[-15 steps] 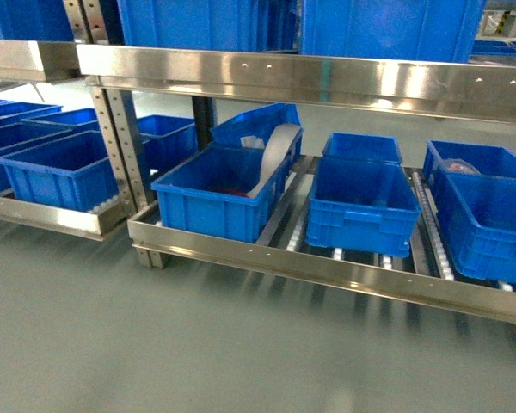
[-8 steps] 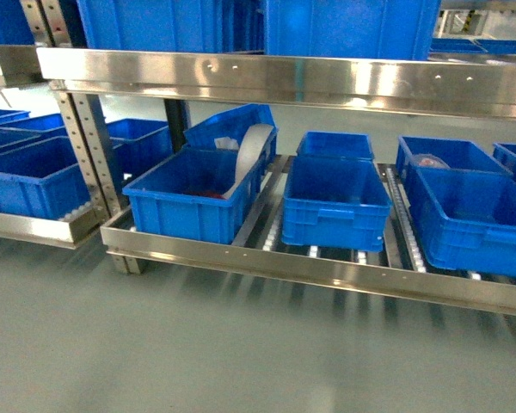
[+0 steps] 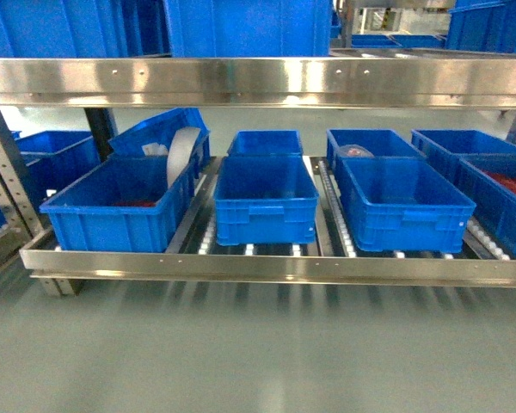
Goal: Sort blue parts and orange caps into right shelf containers
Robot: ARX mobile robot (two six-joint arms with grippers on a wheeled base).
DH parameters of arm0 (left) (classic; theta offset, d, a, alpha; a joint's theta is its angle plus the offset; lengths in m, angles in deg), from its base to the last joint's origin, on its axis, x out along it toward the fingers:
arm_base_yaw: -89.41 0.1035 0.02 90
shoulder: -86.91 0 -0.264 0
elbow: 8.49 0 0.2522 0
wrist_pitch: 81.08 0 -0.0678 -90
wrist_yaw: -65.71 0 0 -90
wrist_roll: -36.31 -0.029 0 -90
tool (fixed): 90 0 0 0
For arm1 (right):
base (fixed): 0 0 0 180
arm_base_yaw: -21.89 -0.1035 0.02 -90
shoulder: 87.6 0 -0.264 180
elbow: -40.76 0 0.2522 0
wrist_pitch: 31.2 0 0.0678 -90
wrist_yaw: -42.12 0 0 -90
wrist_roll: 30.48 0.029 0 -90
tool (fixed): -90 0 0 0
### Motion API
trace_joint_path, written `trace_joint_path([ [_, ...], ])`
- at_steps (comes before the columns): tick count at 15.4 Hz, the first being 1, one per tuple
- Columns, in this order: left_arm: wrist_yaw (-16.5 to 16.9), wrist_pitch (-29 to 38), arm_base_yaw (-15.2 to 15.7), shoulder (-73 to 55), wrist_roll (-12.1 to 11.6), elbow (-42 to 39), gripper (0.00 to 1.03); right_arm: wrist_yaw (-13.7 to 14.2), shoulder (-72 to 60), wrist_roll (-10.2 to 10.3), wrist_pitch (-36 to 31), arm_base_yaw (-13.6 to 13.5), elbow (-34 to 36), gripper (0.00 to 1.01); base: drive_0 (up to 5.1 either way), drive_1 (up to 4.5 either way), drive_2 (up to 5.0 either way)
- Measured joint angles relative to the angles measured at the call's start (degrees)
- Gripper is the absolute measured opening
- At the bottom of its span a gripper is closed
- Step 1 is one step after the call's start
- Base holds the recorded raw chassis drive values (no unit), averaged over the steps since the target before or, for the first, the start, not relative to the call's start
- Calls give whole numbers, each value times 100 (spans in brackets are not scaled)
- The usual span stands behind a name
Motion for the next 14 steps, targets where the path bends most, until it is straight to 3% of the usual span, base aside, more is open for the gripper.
trace_joint_path([
  [10,7,-7,4,0,0,0,44,2,0,0,0,33,0,43,-171,-171,-171],
  [14,15,-4,4,0,0,0,44,2,0,0,0,33,0,43,0,0,0],
])
